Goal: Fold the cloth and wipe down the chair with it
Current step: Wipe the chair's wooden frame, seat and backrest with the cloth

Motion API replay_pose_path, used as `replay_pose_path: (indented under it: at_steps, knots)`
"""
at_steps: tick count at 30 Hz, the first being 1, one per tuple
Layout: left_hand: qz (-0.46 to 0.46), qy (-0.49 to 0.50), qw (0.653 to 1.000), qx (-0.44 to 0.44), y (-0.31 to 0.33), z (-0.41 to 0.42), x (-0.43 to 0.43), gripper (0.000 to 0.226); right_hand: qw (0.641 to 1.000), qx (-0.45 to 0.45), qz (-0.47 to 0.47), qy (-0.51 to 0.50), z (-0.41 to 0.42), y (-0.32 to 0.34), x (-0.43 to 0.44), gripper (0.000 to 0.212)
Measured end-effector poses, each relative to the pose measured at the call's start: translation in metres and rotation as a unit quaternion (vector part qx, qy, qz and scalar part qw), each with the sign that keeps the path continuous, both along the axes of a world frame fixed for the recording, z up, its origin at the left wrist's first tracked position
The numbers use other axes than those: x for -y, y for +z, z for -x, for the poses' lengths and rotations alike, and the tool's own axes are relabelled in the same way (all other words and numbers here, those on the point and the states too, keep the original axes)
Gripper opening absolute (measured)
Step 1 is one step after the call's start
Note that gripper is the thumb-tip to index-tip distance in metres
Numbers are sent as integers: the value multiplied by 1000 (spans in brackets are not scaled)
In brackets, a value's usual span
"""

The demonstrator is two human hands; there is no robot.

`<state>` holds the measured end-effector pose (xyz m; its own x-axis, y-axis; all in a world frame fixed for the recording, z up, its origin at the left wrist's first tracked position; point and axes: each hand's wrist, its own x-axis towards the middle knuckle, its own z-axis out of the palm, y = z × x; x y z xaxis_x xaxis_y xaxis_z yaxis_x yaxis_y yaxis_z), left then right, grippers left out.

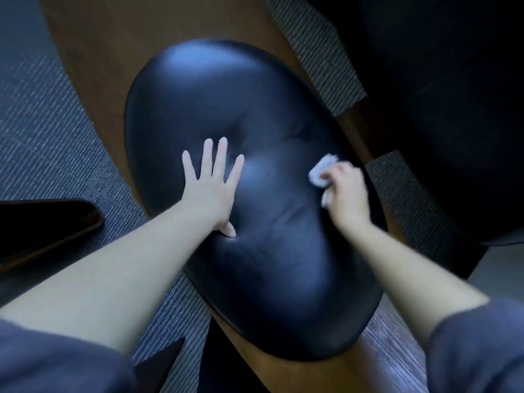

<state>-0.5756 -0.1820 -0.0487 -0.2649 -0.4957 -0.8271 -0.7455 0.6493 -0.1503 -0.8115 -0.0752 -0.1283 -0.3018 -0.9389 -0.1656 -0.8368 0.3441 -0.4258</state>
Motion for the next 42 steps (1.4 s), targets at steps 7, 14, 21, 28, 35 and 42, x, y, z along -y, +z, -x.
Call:
replay_pose_path:
  at_steps: [7, 14, 21, 28, 35, 42]
  knots:
    - [-45, 55, 995, 70, -10, 11, 6, 153, 982, 28, -7, -186, 27, -10, 10, 38]
    - [-60, 64, 991, 100, -8, 16, 8, 154, 992, 23, -43, -117, 35, 3, -29, 29]
    - [-61, 59, 990, 112, -11, 16, 8, 151, 967, 130, 57, -210, 39, -32, 104, 47]
    - [-67, 53, 991, 107, -9, 15, 8, 151, 959, 114, -62, -252, 76, -28, 47, 44]
    - [-71, 52, 991, 99, -10, 13, 9, 152, 956, 143, -72, -245, 63, -22, 87, 43]
    - [-72, 48, 991, 101, -13, 12, 7, 153, 989, 113, 54, -73, 22, -17, 174, 38]
